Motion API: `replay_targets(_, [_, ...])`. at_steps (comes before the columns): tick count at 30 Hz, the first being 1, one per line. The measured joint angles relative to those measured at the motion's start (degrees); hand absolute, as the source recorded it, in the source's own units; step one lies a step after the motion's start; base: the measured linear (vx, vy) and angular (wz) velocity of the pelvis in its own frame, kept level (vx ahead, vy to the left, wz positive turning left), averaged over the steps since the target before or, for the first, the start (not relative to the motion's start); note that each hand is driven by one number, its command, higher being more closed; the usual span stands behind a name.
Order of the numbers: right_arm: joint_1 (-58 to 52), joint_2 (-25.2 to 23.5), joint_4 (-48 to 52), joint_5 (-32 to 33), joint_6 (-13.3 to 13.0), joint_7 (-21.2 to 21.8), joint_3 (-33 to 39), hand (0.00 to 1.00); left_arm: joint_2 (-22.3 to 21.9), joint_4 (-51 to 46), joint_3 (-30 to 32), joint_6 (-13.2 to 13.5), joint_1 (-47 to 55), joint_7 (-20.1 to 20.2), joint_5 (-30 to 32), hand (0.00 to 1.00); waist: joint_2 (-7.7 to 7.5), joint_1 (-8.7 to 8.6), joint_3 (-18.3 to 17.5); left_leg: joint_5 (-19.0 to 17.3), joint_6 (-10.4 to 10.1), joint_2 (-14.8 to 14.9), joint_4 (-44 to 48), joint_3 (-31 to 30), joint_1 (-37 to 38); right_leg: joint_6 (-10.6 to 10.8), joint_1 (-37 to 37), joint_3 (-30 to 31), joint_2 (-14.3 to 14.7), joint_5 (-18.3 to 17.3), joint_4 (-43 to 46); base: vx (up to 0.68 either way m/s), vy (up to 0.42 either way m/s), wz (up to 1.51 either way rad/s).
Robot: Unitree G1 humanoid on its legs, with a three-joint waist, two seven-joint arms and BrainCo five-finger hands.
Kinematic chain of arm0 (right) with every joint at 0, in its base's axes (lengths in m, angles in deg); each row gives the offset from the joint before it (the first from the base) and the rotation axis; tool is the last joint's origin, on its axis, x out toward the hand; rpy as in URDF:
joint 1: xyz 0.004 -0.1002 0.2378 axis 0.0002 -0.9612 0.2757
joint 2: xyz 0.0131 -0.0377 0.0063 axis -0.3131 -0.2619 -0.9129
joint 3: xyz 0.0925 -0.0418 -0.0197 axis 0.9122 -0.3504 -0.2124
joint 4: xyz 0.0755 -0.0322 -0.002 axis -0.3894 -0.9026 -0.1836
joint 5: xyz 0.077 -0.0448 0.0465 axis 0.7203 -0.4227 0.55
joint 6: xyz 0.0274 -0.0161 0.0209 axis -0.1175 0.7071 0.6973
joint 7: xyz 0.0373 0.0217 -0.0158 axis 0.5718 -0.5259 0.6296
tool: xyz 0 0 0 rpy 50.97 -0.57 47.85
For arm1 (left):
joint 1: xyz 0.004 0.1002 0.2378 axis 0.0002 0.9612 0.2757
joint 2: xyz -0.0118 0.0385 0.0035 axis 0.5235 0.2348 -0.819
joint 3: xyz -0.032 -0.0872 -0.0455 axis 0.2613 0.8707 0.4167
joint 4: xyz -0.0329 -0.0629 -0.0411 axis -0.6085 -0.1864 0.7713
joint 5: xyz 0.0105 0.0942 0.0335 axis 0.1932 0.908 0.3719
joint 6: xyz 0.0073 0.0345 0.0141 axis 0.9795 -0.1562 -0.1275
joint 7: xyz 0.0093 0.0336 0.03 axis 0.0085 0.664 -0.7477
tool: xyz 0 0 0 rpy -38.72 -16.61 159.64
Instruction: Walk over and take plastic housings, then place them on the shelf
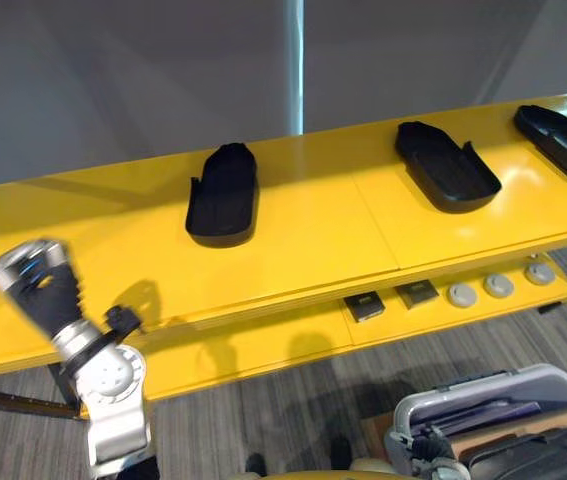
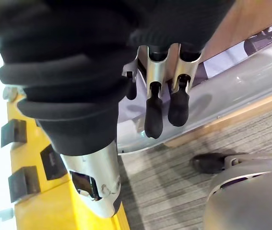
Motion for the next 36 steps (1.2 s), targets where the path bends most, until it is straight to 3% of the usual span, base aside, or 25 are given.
replay_targets(5, [-2.3, -2.5, 5.6, 0.0, 1.9, 0.0, -2.4, 0.0, -0.2, 17.8, -1.4, -3.1, 3.4, 7.4, -3.4, 1.0, -1.27, 1.3, -0.9, -2.6, 0.6, 1.0, 3.1, 1.1, -0.2, 0.0, 0.3, -0.1, -0.1, -1.3, 1.9, -0.04, -0.004, -0.05])
replay_targets(6, [-2.5, -2.6, 6.4, 0.0, 2.4, 0.0, -2.4, 0.0, -0.2, 22.5, -1.5, -4.2, 3.4, 9.4, -3.8, 0.0, -1.46, 1.31, -1.0, -2.8, 0.7, 1.0, 3.3, 1.2, -0.2, 0.4, 0.3, -0.1, -0.2, -1.6, 2.0, -0.03, 0.006, -0.04])
replay_targets(10, [-3.4, -3.4, 8.7, 0.0, 2.9, 0.1, -2.4, 0.0, 0.0, 41.7, -2.2, -7.3, 1.8, 15.6, -5.0, 0.0, -1.83, 1.14, -1.6, -2.6, 0.6, 0.8, 3.5, 2.3, 0.3, 0.3, 0.2, 0.2, -0.6, -1.5, 2.6, -0.01, 0.021, -0.09])
replay_targets(14, [-3.4, -3.6, 8.4, 0.0, 3.4, 0.0, -1.4, 0.0, 0.4, 59.6, -2.7, -9.1, -2.3, 18.6, -4.9, 0.0, -1.86, 1.22, -1.9, -2.3, 0.1, 0.7, 2.2, 3.5, 1.4, 0.4, 0.3, 1.2, -0.6, -1.4, 2.2, 0.01, 0.022, -0.1])
replay_targets(24, [-0.5, -3.1, 3.3, -0.6, 2.4, 0.1, 2.0, 0.0, 3.9, 69.9, -7.5, -9.0, -5.9, 21.2, 1.7, 0.0, -0.24, 0.79, -2.4, -2.1, -0.2, 0.3, 0.1, 5.5, 3.5, 0.7, 1.3, 3.6, -0.2, 0.4, -1.5, 0.05, 0.021, -0.13])
replay_targets(29, [1.1, -2.9, 1.2, -0.7, 2.2, 0.1, 2.6, 0.0, 4.4, 70.4, -8.5, -9.0, -6.9, 22.2, 2.5, 0.0, -0.54, -0.49, -1.7, -2.1, -0.2, -0.2, 0.8, 5.6, 3.5, 0.8, 1.6, 3.9, -0.4, 0.4, -1.4, 0.01, 0.013, 0.0])
replay_targets(34, [2.9, -2.5, 1.4, -0.7, 2.1, 0.1, 2.6, 0.0, 3.9, 70.3, -9.6, -9.0, -7.9, 22.1, 2.6, 0.0, -0.02, -0.3, 0.3, -6.1, 0.1, 0.2, 9.4, 5.2, 0.0, 0.8, -0.6, 6.7, -0.2, 0.4, 1.1, -0.09, 0.012, -0.19])
replay_targets(36, [3.6, -2.4, 1.4, -0.7, 2.1, 0.1, 2.6, 0.0, 3.6, 70.0, -9.5, -8.9, -8.3, 22.0, 2.4, 0.0, -0.12, -0.11, 0.4, -7.0, 0.2, -0.2, 11.8, -0.2, -2.1, 0.9, -2.9, 8.3, 0.0, 0.2, 2.4, -0.11, -0.009, -0.52])
